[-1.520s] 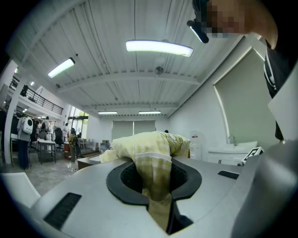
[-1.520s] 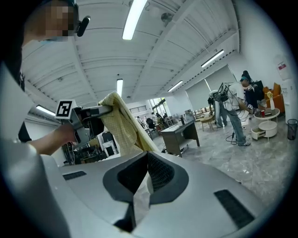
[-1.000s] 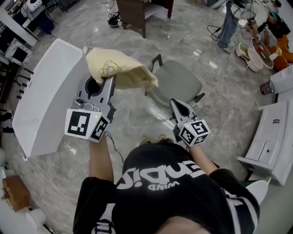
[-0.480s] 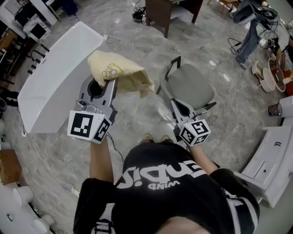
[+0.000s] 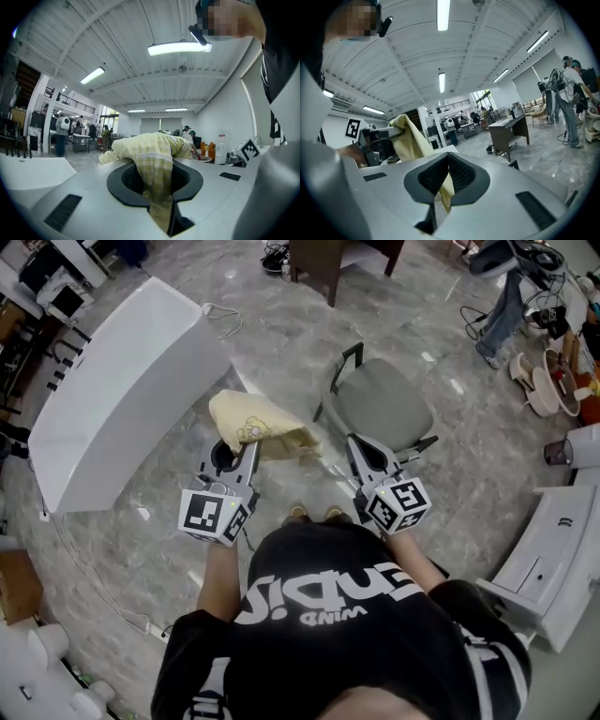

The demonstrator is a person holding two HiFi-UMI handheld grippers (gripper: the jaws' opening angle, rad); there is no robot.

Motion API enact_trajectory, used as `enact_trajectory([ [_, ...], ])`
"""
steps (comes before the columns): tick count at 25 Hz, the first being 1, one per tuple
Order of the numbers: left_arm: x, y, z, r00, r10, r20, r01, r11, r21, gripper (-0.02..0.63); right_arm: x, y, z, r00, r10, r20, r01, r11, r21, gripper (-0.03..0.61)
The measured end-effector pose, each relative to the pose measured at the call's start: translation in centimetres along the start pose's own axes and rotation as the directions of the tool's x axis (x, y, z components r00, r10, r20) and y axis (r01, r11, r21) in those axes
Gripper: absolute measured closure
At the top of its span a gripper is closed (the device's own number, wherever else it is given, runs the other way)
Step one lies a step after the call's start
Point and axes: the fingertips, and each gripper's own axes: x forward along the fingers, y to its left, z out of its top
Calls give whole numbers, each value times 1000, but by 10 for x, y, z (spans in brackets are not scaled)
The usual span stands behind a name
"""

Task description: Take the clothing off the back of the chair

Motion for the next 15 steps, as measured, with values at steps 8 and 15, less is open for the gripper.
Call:
enact_trajectory([
  [8,1,-31,-70,997,-43,-64,41,998,-38,534,-13,1,-6,1000,-15,-3,15,1000,-7,565],
  [15,-3,-46,-103,992,-36,-124,27,997,-73,534,-25,-3,-11,1000,-26,-3,26,1000,-9,565],
])
